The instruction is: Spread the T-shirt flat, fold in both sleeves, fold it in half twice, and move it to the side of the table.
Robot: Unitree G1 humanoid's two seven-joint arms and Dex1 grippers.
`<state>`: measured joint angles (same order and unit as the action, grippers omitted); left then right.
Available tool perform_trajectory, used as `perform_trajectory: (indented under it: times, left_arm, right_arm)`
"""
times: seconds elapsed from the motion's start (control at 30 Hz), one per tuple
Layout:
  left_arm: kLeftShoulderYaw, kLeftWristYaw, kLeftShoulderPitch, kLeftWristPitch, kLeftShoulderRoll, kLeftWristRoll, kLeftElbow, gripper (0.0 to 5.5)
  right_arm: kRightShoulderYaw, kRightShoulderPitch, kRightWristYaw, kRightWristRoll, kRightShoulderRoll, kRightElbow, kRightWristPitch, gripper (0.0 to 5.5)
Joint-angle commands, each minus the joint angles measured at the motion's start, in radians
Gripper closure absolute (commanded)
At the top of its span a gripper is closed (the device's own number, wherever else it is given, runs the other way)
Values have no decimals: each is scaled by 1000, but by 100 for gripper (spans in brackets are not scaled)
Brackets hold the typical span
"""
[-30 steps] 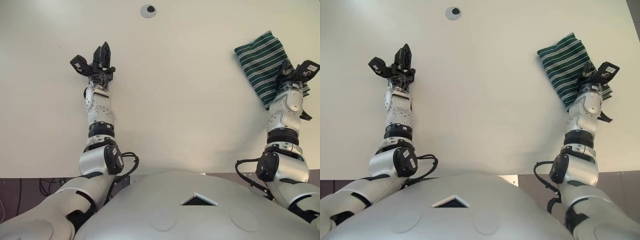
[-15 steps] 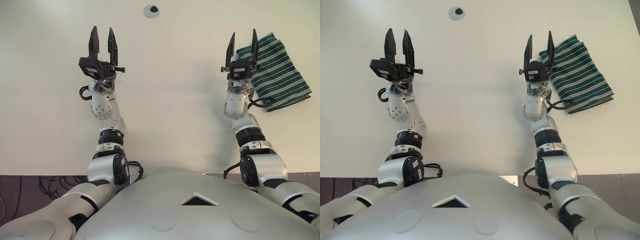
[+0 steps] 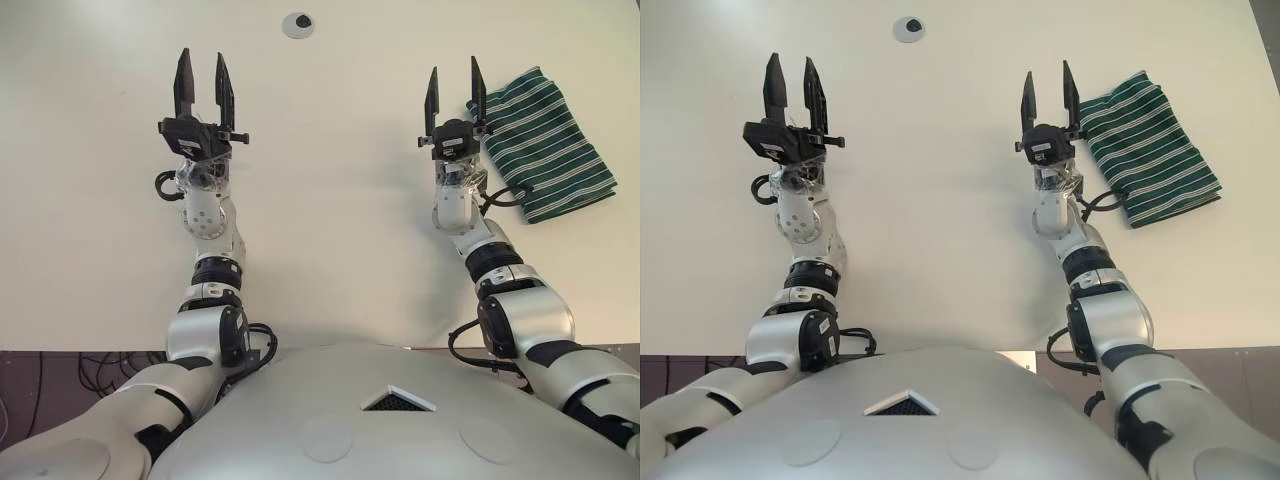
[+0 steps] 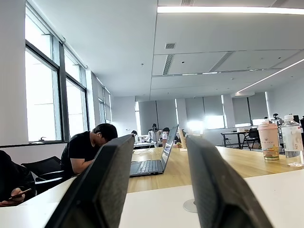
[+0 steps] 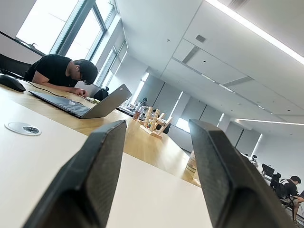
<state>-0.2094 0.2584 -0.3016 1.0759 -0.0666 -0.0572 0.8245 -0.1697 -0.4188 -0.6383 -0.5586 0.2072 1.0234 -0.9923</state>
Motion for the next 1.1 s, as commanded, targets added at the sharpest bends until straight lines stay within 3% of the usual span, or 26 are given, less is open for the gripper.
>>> perform_trajectory:
  times: [0.03,1.1]
  left_arm:
    - [4,-19,39,14,-23,3,47,357]
    - [27,-61,32,12,-44,8,76,357]
  right_arm:
    - [-20,-30,-10,-8,0,19,-8,312]
    - [-87,-54,-55,-21,11,52,10,312]
